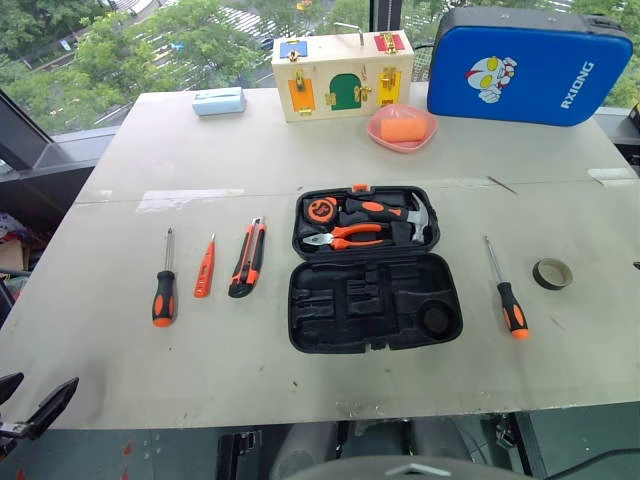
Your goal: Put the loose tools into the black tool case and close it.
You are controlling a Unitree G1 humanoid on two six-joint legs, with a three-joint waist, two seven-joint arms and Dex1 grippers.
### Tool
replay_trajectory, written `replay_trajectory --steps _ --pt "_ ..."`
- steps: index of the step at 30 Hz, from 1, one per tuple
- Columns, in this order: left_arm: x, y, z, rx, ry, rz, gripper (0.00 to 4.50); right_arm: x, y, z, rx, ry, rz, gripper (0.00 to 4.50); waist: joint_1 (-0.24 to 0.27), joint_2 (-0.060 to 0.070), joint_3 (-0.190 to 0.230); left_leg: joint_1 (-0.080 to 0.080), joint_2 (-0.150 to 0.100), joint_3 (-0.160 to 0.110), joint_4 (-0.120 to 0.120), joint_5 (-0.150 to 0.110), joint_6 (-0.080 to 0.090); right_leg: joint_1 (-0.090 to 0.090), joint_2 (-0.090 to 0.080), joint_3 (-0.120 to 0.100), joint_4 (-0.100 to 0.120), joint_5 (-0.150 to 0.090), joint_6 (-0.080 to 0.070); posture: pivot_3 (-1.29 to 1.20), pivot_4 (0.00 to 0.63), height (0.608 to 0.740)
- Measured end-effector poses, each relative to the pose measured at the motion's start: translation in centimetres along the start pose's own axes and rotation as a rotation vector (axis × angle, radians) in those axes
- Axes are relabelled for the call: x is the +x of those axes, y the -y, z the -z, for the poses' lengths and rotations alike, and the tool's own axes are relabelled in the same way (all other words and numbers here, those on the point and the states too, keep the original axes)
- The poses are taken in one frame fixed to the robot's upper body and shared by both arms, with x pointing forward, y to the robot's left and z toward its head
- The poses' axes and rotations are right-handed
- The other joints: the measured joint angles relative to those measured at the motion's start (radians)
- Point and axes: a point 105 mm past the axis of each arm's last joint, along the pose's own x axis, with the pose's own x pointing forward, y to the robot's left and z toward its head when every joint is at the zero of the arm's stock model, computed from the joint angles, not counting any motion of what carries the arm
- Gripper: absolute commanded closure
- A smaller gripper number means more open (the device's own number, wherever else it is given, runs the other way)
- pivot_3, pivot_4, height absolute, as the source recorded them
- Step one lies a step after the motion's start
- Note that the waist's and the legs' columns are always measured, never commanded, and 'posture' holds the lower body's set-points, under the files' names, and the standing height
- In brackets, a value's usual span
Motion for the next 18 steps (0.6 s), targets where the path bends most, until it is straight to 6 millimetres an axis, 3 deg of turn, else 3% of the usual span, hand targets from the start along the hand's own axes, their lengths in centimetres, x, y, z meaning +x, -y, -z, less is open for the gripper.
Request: replay_trajectory --steps 14,16,18 --pt "1.6 -0.3 -1.4 0.022 0.008 0.018 0.0 0.1 0.2 0.0 -0.005 0.007 0.019 0.09 -0.004 0.003 -0.001 0.0 0.0 0.0 0.0 0.0 0.0 0.0 0.0 0.001 0.001 0.0 0.0 0.0 0.15 0.735" --pt "2.1 0.4 -2.1 0.025 0.015 0.038 0.0 0.6 0.2 -1.1 -0.02 0.059 0.016 0.09 -0.008 0.003 -0.001 0.0 0.0 0.0 0.0 0.0 0.0 0.0 0.0 0.001 0.001 0.0 0.0 0.0 0.15 0.735" --pt "2.8 1.4 -3.6 0.003 0.044 0.064 0.0 1.7 -0.3 -3.4 -0.021 0.16 -0.034 0.09 -0.014 0.003 -0.001 0.0 0.0 0.0 0.001 0.0 0.0 0.0 0.0 0.001 0.002 0.0 0.0 0.0 0.15 0.735"
